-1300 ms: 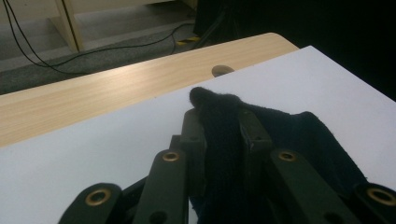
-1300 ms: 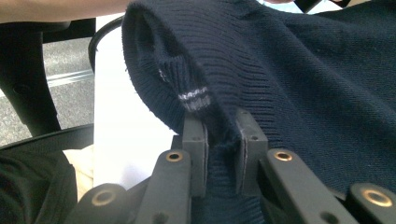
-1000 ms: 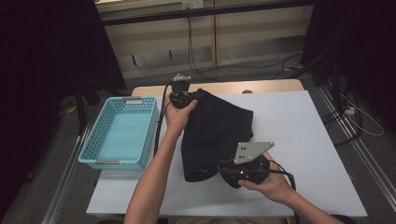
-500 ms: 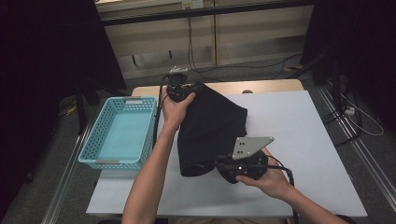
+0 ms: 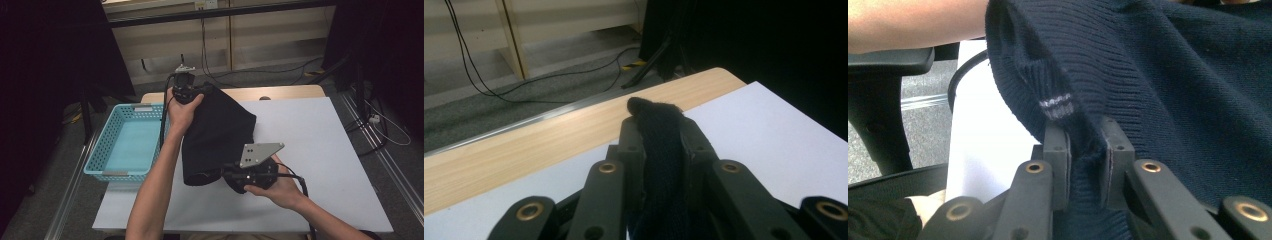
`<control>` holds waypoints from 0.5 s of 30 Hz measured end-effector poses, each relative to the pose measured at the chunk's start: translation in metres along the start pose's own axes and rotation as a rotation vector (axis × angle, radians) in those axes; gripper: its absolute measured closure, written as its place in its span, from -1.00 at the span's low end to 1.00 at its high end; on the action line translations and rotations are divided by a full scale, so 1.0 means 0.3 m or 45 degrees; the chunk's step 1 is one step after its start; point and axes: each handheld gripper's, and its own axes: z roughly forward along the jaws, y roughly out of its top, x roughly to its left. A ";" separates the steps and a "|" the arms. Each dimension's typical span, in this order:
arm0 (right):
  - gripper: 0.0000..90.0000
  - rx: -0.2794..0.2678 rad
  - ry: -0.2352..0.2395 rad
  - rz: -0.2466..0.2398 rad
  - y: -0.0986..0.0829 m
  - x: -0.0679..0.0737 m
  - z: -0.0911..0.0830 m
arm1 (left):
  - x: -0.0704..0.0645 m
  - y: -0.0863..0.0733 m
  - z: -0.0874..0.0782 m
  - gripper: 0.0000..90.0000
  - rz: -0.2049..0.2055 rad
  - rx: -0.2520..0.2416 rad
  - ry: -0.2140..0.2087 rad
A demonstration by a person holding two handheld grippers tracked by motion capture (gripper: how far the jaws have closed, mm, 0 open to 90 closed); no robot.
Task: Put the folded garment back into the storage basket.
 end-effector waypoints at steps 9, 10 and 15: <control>0.73 -0.023 0.001 -0.009 0.025 -0.004 0.009 | 0.011 0.032 -0.025 0.69 0.011 -0.021 0.005; 0.73 -0.026 0.001 -0.007 0.027 -0.004 0.008 | 0.012 0.034 -0.027 0.69 0.008 -0.025 0.001; 0.73 -0.040 0.002 -0.007 0.039 -0.011 0.011 | 0.027 0.045 -0.041 0.69 0.010 -0.038 0.004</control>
